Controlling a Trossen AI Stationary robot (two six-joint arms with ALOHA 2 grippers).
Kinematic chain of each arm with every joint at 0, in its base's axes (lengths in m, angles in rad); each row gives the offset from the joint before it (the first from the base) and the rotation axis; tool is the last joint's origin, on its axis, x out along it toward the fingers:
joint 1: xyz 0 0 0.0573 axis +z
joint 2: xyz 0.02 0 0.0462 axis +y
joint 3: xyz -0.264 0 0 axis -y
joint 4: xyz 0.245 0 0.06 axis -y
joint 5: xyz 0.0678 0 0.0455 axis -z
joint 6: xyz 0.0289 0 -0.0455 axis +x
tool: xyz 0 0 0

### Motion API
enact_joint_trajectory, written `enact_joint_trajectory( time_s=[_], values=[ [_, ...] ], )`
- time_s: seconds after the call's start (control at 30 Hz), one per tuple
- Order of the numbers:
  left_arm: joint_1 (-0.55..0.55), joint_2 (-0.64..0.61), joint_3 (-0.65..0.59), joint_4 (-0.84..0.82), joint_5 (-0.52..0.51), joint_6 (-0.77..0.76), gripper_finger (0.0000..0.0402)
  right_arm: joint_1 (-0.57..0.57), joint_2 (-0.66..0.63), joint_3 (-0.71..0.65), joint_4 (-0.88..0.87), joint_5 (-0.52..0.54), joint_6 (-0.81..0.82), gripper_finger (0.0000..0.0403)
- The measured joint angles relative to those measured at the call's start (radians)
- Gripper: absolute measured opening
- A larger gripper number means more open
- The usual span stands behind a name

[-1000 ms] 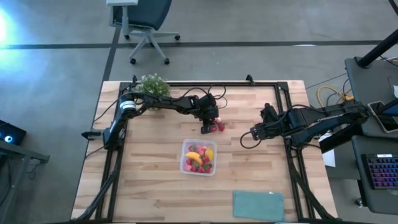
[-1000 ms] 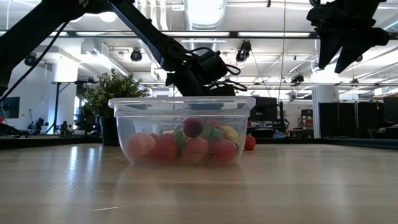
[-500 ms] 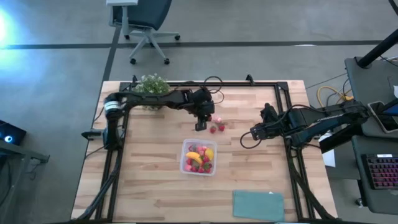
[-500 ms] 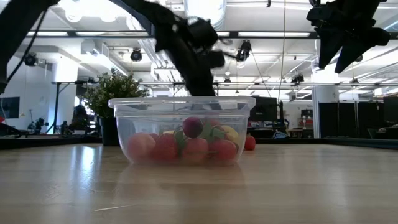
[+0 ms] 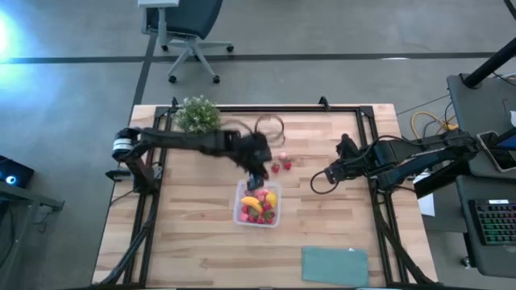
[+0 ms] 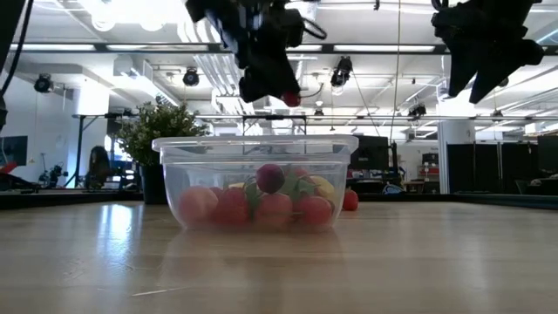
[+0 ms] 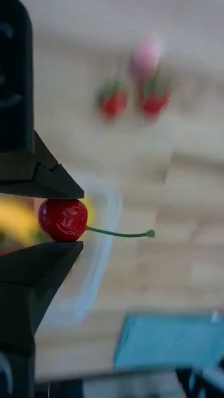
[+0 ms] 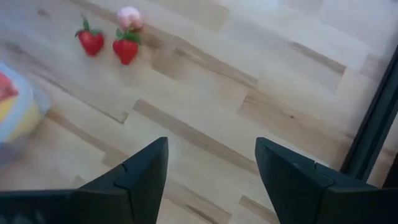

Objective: Pick and placing Produce into tupperware
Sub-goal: Put the red cherry into the transparent container, then put the red strawberry into the transparent container

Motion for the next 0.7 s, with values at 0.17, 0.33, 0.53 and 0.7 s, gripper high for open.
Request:
enact_joint_trajectory(
  time_s=[0.17, 0.33, 0.53, 0.7],
  values=[
    [-0.146, 0.033, -0.067, 0.043, -0.066, -0.068, 0.0092, 0.0, 0.0, 0.0, 0.003, -0.036, -0.032, 0.0233],
    [-0.216, 0.044, -0.113, 0.052, -0.241, -0.206, 0.0105, 0.001, 0.0, 0.0, 0.009, -0.036, -0.036, 0.0233],
    [-0.223, 0.038, -0.127, 0.05, -0.246, -0.301, 0.0166, -0.001, 0.014, -0.001, 0.155, -0.078, -0.124, 0.0233],
    [-0.223, 0.024, -0.121, -0.011, -0.267, -0.313, 0.0206, -0.047, 0.098, -0.002, 0.257, -0.092, -0.199, 0.0233]
  ],
)
